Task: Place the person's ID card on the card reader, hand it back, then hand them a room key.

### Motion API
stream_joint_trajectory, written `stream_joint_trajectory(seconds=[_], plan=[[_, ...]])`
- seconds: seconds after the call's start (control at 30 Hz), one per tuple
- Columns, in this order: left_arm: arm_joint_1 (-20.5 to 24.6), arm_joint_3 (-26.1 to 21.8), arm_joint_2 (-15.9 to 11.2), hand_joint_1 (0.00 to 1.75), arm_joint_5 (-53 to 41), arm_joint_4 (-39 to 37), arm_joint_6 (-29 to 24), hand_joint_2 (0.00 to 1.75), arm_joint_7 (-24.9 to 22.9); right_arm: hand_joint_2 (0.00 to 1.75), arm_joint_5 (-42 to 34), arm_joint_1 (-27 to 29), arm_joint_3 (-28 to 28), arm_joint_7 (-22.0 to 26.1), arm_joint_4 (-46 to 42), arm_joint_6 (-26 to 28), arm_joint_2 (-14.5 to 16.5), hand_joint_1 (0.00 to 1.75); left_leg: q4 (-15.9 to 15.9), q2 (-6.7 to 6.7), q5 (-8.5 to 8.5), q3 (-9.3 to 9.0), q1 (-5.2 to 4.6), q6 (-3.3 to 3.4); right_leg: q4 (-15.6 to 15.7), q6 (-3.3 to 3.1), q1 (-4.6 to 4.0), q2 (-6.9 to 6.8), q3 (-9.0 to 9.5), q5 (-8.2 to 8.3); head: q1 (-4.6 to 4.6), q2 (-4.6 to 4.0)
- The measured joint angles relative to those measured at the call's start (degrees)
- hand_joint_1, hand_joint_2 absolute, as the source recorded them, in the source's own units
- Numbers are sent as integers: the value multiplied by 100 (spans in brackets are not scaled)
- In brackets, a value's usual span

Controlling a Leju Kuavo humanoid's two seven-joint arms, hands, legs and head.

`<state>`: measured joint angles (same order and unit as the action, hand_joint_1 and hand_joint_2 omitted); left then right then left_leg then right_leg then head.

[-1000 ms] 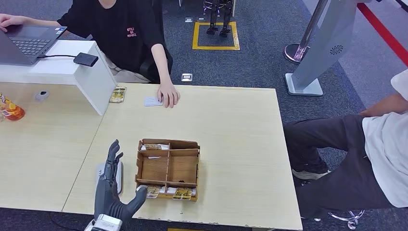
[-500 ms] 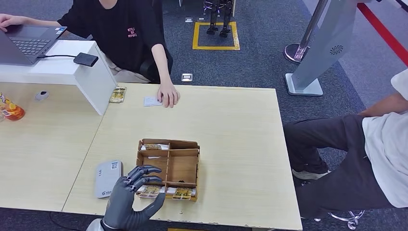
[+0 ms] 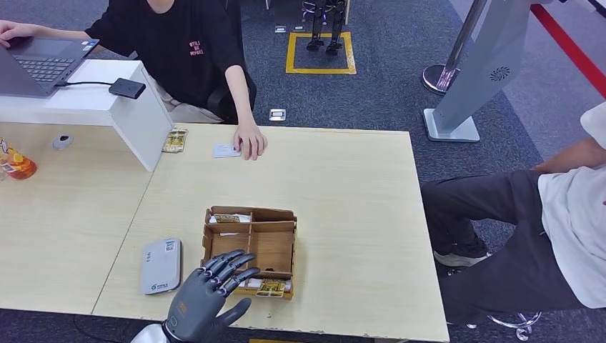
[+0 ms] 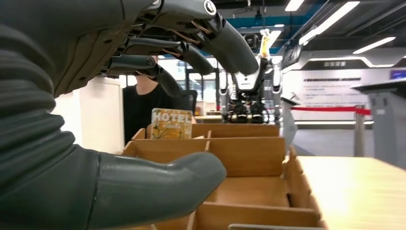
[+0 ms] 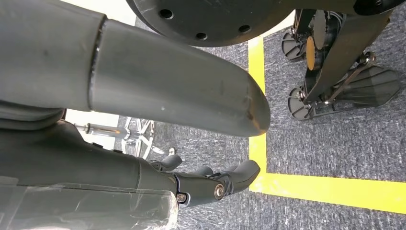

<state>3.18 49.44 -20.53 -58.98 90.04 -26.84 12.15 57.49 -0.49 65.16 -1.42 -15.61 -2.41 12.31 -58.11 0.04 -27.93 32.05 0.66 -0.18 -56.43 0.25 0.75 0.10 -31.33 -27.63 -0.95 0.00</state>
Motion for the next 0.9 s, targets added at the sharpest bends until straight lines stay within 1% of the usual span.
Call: stream_joint_trajectory(seconds=[0.1,0.27,0.5,0.63,0.9], plan=[[12,53,-38,67,-285,-112,-115,175,-201,0,42,-9,35,0,1,-2,-1,0,0,0,0,0,0,0,0,0,0,0,0,0,-1,0],[16,98,-89,66,-548,-249,-181,175,-386,0,83,-13,74,-1,1,-2,-3,0,0,0,0,0,0,0,0,0,0,0,0,0,-1,0],[14,105,-144,47,-745,-345,-207,175,-533,0,132,-16,94,-2,1,-6,-3,0,0,0,0,0,0,0,0,0,0,0,1,0,0,0],[15,105,-185,51,-847,-368,-198,175,-605,0,163,-20,116,-4,1,-8,-5,0,0,0,0,0,0,0,0,0,0,0,0,0,0,0],[15,105,-229,52,-1127,-451,-200,175,-770,0,189,-30,164,-4,1,-15,-5,0,0,0,0,0,0,0,0,0,0,0,1,0,0,0]])
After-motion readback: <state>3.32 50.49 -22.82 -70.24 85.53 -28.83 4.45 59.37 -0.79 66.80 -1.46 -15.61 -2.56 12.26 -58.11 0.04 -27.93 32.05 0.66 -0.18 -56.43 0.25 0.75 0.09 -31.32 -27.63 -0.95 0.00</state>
